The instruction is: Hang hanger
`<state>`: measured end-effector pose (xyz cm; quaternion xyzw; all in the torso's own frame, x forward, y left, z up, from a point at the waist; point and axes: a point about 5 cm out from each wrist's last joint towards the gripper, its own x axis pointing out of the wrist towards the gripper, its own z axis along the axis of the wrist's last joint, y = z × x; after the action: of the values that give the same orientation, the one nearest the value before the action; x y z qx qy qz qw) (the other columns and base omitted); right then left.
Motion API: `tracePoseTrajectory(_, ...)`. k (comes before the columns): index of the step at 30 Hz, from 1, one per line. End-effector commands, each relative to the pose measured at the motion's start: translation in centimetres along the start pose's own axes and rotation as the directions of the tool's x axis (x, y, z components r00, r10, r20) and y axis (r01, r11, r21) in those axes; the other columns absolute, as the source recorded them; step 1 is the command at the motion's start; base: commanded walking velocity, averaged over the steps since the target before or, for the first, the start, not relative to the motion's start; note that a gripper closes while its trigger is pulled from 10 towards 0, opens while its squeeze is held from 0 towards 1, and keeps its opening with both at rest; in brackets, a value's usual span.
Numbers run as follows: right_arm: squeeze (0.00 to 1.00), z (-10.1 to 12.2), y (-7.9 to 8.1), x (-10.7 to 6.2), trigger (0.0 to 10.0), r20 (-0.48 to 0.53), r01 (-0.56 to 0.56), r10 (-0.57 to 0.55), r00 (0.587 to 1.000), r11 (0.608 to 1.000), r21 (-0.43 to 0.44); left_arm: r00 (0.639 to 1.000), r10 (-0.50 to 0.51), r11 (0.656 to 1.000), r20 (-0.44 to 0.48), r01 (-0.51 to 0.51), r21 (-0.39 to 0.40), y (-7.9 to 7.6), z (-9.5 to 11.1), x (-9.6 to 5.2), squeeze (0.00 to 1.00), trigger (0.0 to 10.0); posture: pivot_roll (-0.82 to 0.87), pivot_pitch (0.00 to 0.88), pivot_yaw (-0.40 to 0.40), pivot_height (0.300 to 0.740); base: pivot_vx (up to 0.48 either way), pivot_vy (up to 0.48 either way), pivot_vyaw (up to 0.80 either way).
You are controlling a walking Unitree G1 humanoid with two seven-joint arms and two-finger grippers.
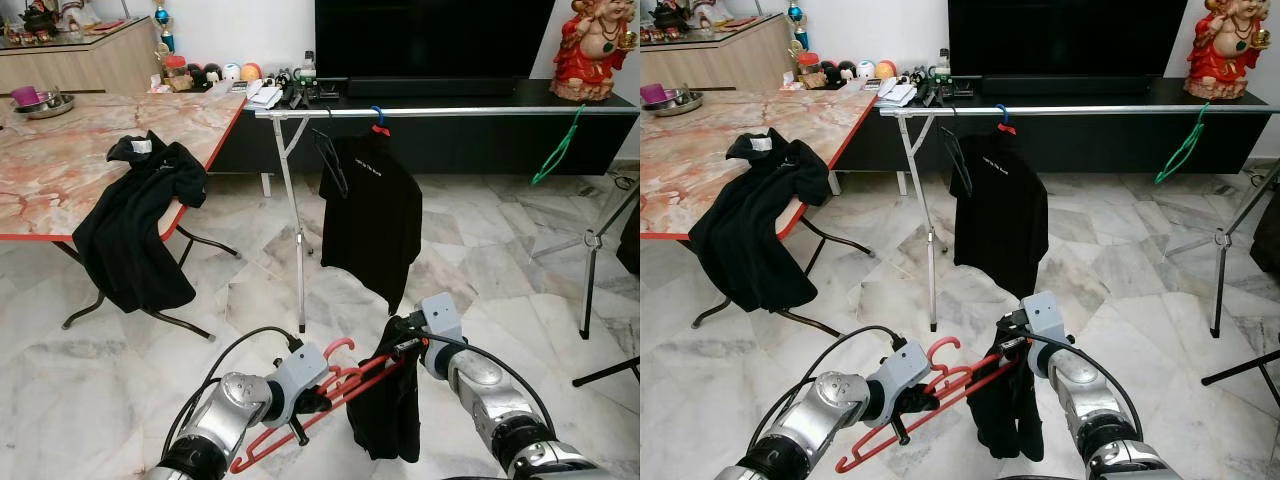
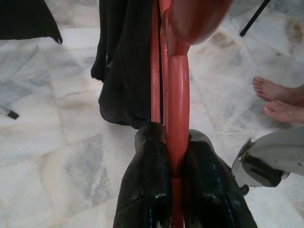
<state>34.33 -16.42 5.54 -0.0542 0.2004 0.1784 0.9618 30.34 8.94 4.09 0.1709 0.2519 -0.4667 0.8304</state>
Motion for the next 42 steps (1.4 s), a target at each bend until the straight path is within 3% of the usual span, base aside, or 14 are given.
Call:
tracePoseTrajectory(1, 0.0, 1.9, -0.3, 0.2, 10.0, 0.066, -0.001, 0.002, 0.998, 1.0, -0.023, 1.0, -0.008, 1.0, 0.017, 0.008, -0.012, 0.0, 0.1, -0.2, 0.0, 10.0, 0.06, 0.022, -0.011, 0.74, 0.0, 0.0, 0.0)
tracePoseTrajectory(8, 0.0, 3.2, -0.5, 0.3, 10.0, 0.094, -0.009, 0.01, 0.996, 1.0, -0.018, 0.995, 0.094, 0.996, 0.015, -0.094, 0.005, 1.0, 0.6, -0.2, 0.0, 10.0, 0.05, 0.022, -0.01, 0.74, 0.0, 0.0, 0.0)
tracePoseTrajectory(12, 0.0, 2.4, 0.2, 0.3, 10.0, 0.067, -0.05, 0.053, 0.996, 0.998, -0.048, 0.987, 0.159, 0.987, -0.015, -0.159, 0.02, 1.5, 0.5, -0.1, 0.0, 10.0, 0.05, 0.022, -0.012, 0.74, 0.0, 0.0, 0.0)
tracePoseTrajectory(19, 0.0, 1.4, -0.2, -0.5, 10.0, 0.089, -0.033, 0.034, 0.995, 0.999, -0.014, 0.99, 0.14, 0.99, -0.008, -0.14, 0.007, 0.8, 0.5, 0.4, 0.0, 10.0, 0.05, 0.025, -0.006, 0.74, 0.0, 0.0, 0.0)
tracePoseTrajectory(21, 0.0, 2.4, 0.2, -0.9, 10.0, 0.165, -0.098, 0.103, 0.981, 0.994, -0.041, 0.99, 0.137, 0.991, -0.013, -0.137, -0.001, 0.8, 0.4, 0.4, 0.0, 10.0, 0.04, 0.027, -0.006, 0.74, 0.0, 0.0, 0.0)
tracePoseTrajectory(26, 0.0, 3.8, 0.7, -1.6, 10.0, 0.234, -0.18, 0.208, 0.95, 0.974, -0.134, 0.994, 0.112, 0.994, -0.006, -0.112, -0.02, 0.7, 0.4, 0.4, 0.0, 10.0, 0.04, 0.029, -0.006, 0.74, 0.0, 0.0, 0.0)
tracePoseTrajectory(35, 0.0, 5.1, 0.6, -2.1, 10.0, 0.251, -0.216, 0.256, 0.934, 0.96, -0.177, 0.996, 0.09, 0.995, 0.01, -0.09, -0.034, 0.5, 0.5, 0.4, 0.0, 10.0, 0.04, 0.029, -0.007, 0.74, 0.0, 0.0, 0.0)
tracePoseTrajectory(41, 0.0, 5.3, 2.0, -2.5, 10.0, 0.253, -0.339, 0.386, 0.887, 0.917, -0.208, 0.994, 0.101, 0.994, 0.051, -0.099, -0.046, 0.6, 1.1, 0.4, 0.0, 10.0, 0.05, 0.03, -0.008, 0.74, 0.0, 0.0, 0.0)
tracePoseTrajectory(42, 0.0, 5.5, 2.5, -2.9, 10.0, 0.267, -0.387, 0.437, 0.859, 0.896, -0.22, 0.992, 0.103, 0.993, 0.067, -0.099, -0.06, 0.6, 1.2, 0.4, 0.0, 10.0, 0.04, 0.031, -0.007, 0.74, 0.0, 0.0, 0.0)
